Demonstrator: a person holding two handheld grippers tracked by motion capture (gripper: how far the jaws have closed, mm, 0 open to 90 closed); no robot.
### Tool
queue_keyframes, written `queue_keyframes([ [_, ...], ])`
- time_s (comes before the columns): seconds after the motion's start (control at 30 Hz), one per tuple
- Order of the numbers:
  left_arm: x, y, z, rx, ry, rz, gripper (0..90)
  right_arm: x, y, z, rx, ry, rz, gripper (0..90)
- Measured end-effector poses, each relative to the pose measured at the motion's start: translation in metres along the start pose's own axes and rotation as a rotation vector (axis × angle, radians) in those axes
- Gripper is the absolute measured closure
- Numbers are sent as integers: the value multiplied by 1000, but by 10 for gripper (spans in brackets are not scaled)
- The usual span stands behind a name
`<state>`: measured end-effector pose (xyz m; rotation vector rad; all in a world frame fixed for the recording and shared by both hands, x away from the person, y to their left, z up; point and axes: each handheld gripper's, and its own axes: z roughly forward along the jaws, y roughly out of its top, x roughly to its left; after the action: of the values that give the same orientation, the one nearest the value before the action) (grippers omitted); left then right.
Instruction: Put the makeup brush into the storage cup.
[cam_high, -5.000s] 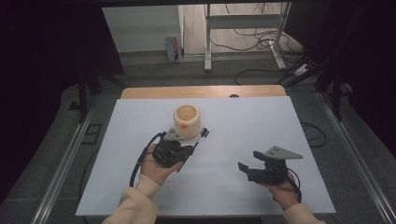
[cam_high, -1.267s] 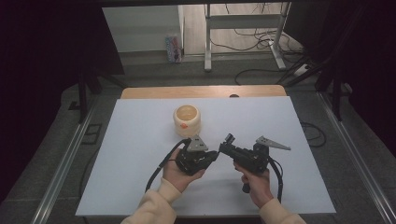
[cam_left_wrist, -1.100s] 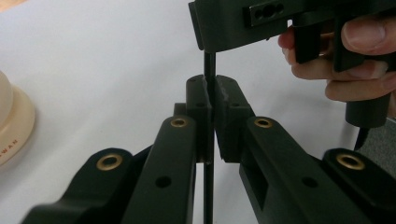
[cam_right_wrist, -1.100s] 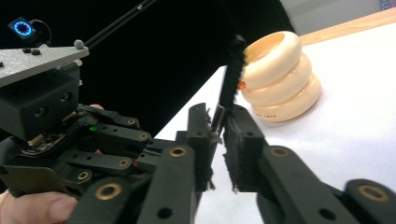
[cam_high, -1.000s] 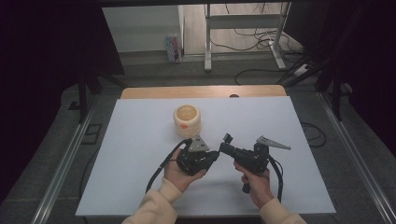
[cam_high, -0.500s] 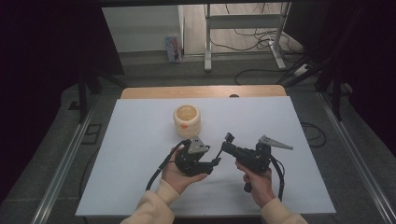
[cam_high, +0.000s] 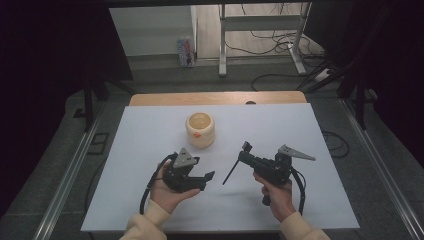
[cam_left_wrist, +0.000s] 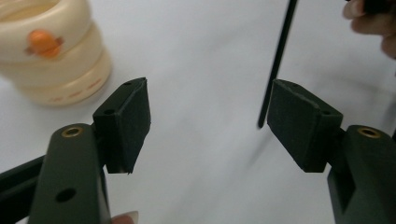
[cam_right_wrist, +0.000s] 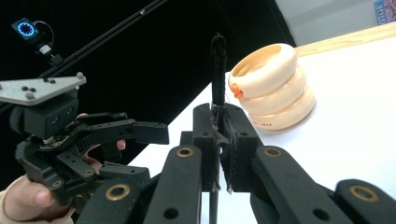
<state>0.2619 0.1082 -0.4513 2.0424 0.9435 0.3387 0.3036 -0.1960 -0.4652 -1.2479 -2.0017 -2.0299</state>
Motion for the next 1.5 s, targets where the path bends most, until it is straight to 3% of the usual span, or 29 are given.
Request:
queue_keyframes([
  [0.2,14,-17,-15,4,37,-7,280,0,2,-2,-8,4,-5,838],
  [0.43,33,-39,-37,4,86,-44,261,1,3,-5,-17,7,-15,838],
  [0.6,52,-63,-57,13,131,-93,250,1,5,-8,-23,9,-14,838],
  [0.77,57,-76,-66,20,150,-87,242,1,6,-9,-27,8,-19,838],
  [0.9,59,-84,-67,40,150,-84,236,0,6,-8,-27,8,-17,838],
  [1.23,58,-84,-56,70,129,-63,229,4,9,-7,-23,9,-40,838],
  [1.5,63,-85,-58,64,135,-73,223,6,22,-3,-53,13,-40,838],
])
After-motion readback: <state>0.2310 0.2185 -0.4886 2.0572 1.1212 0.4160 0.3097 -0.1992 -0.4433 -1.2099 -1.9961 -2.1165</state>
